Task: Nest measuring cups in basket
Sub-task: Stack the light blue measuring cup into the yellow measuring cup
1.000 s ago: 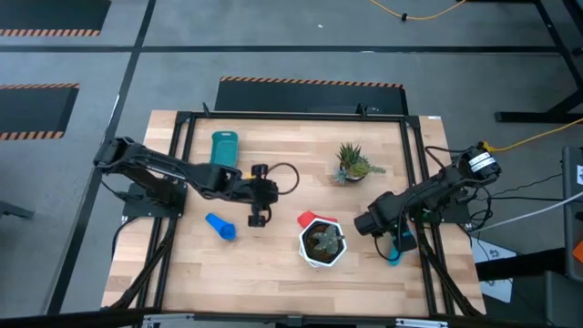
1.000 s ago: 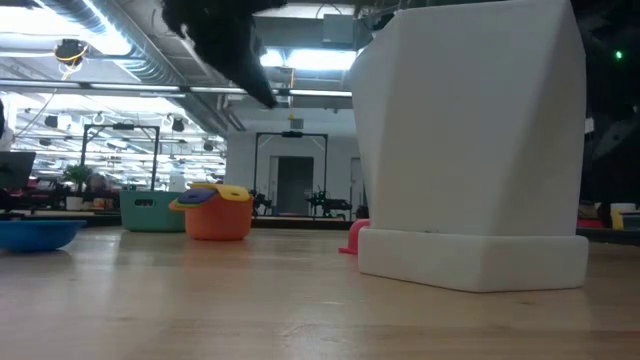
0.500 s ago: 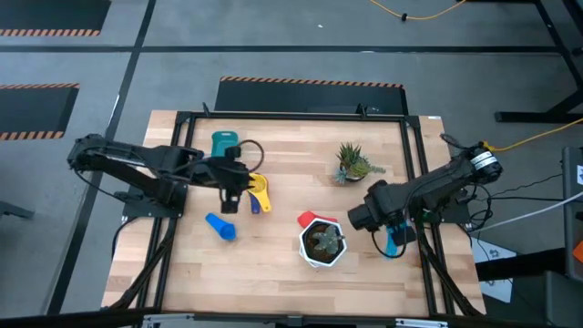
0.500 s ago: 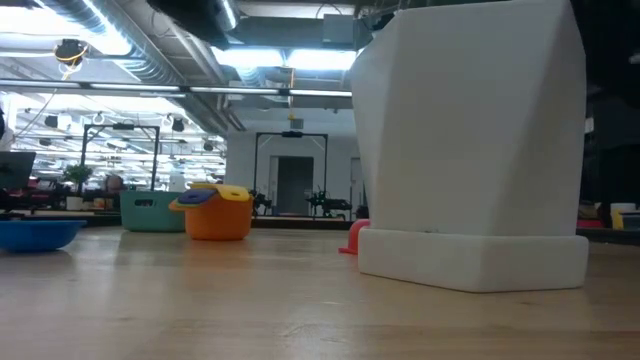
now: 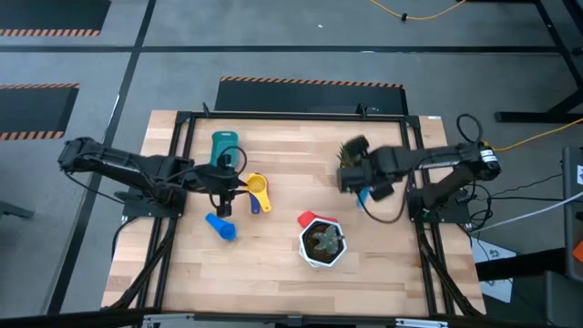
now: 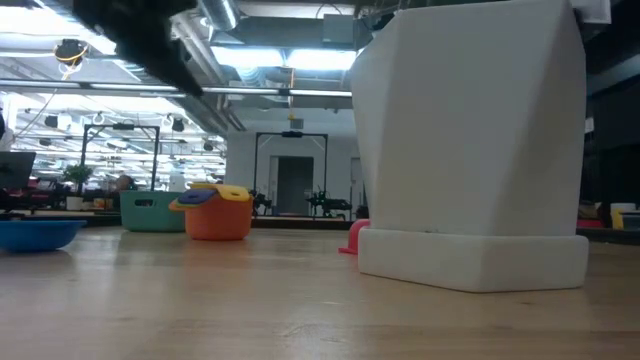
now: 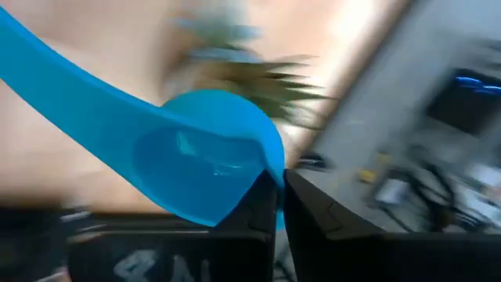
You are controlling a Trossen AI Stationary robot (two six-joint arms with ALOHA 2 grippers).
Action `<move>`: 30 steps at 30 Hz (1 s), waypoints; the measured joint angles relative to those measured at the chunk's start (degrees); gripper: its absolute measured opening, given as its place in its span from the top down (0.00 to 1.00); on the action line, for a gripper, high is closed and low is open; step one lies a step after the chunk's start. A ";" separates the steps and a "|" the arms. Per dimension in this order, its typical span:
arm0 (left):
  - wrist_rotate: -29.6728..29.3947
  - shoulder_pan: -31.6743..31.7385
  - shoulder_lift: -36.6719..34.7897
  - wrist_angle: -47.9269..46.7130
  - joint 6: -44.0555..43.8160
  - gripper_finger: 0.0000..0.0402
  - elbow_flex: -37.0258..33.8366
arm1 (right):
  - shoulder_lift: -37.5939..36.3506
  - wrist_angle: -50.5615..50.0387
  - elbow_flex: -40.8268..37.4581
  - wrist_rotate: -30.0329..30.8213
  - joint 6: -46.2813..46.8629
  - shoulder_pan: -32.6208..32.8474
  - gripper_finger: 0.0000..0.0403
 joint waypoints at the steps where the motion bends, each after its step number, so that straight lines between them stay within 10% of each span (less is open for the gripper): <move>1: -0.02 0.00 0.01 1.43 0.04 0.80 -0.74 | -0.01 1.75 0.33 2.50 -2.19 -1.39 0.95; 10: -0.01 0.13 0.16 3.26 0.07 0.80 -2.44 | 0.14 35.13 -0.62 6.90 -38.09 -10.10 0.95; 14: -0.03 0.13 0.16 3.27 0.07 0.80 -2.44 | 0.49 51.87 -0.95 -0.99 -51.35 -11.79 0.95; 30: -0.06 0.13 0.16 3.30 0.07 0.80 -2.44 | 16.53 78.05 -0.99 -23.13 -63.29 -12.40 0.95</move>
